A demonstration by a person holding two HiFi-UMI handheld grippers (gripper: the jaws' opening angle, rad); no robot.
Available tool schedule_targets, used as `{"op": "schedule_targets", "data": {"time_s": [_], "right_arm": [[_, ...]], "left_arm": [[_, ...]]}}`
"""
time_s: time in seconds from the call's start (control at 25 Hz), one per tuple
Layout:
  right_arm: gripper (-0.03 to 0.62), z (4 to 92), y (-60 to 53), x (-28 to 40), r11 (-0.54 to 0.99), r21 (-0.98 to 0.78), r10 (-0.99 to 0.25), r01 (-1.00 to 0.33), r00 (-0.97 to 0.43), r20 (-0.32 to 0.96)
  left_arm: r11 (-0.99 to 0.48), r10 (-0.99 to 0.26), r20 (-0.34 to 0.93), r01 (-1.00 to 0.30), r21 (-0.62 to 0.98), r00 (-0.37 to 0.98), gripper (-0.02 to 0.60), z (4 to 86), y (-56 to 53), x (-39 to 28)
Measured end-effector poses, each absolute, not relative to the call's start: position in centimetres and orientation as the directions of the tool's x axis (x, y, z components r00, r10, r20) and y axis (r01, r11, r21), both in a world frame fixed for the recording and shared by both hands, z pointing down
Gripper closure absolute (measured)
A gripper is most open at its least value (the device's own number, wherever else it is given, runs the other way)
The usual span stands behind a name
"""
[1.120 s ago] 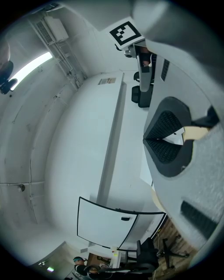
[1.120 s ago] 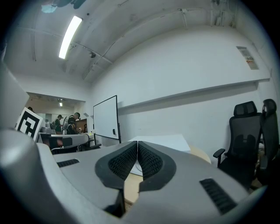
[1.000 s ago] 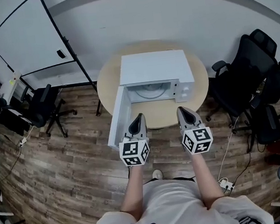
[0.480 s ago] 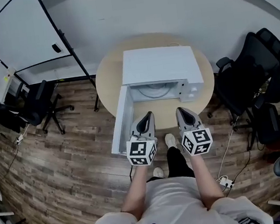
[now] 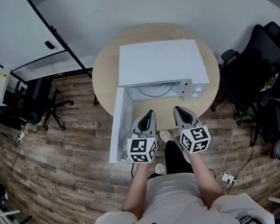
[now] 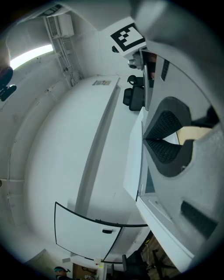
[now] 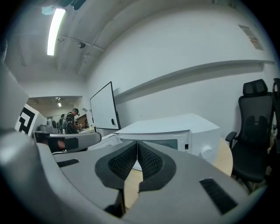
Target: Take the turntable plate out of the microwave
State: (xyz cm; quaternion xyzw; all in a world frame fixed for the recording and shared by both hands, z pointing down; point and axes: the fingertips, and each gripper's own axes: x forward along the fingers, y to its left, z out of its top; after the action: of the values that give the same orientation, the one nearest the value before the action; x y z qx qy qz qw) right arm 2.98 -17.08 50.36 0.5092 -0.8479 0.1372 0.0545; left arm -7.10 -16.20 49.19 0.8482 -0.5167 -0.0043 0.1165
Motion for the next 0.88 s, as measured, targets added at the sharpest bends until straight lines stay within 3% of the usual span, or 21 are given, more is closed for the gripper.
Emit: {"op": "schedule_targets", "data": {"time_s": [0.52,0.88], "right_arm": [[0.577,54.1,-24.2,3.4,0.454,-0.173,-0.816,-0.874,-0.485,0.313],[0.577,58.2,-27.7,2.7,0.472,-0.203,-0.767,-0.858,-0.513,0.385]], "left_arm": [[-0.376,-0.868,0.245,-0.893,0.247,0.433,0.568,55.2,-23.3,-6.8],[-0.267,-0.831,0.372,-0.884,0.384,0.413,0.568,62.4,-26.1,-7.5]]}}
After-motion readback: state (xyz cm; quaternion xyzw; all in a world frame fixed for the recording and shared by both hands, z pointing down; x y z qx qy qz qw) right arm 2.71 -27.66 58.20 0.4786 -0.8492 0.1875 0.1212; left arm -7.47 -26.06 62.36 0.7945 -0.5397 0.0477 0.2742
